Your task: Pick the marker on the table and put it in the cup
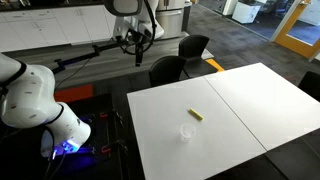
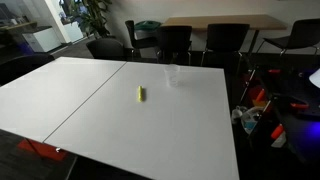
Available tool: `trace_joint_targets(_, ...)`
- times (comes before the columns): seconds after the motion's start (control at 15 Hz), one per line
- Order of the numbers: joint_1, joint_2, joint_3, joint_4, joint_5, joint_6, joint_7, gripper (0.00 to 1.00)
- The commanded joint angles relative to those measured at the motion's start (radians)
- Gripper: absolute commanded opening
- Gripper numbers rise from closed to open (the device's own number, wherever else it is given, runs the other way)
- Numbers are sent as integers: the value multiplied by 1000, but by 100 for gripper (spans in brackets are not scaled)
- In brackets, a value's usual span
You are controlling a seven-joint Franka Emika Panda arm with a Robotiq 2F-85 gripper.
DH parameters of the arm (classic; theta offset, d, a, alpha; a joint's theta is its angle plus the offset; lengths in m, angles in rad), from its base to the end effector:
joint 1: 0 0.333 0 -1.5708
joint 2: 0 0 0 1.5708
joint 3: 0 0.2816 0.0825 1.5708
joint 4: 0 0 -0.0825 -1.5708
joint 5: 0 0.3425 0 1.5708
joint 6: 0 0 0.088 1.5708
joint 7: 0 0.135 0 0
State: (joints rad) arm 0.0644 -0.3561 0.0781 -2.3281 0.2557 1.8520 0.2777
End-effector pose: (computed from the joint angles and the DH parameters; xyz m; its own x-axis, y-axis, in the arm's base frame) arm 0.3915 0.0837 0.4253 0.9617 -0.2077 -0.1787 -0.2373 -0.9576 -0.1636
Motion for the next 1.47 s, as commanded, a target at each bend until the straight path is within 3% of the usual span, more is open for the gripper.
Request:
trace_joint_targets(0.0, -7, 0, 6, 2, 2, -2, -2, 100)
trace_joint_targets(0.4, -10, 3, 11, 1, -8, 15, 11, 100)
trace_joint_targets(0.67, -41, 38, 9, 27, -12, 103, 95, 100)
trace_joint_targets(1.0, -92, 141, 27, 69, -90, 284, 314, 100)
trace_joint_targets(1.4, -102, 327, 29, 140, -351, 483, 709, 100)
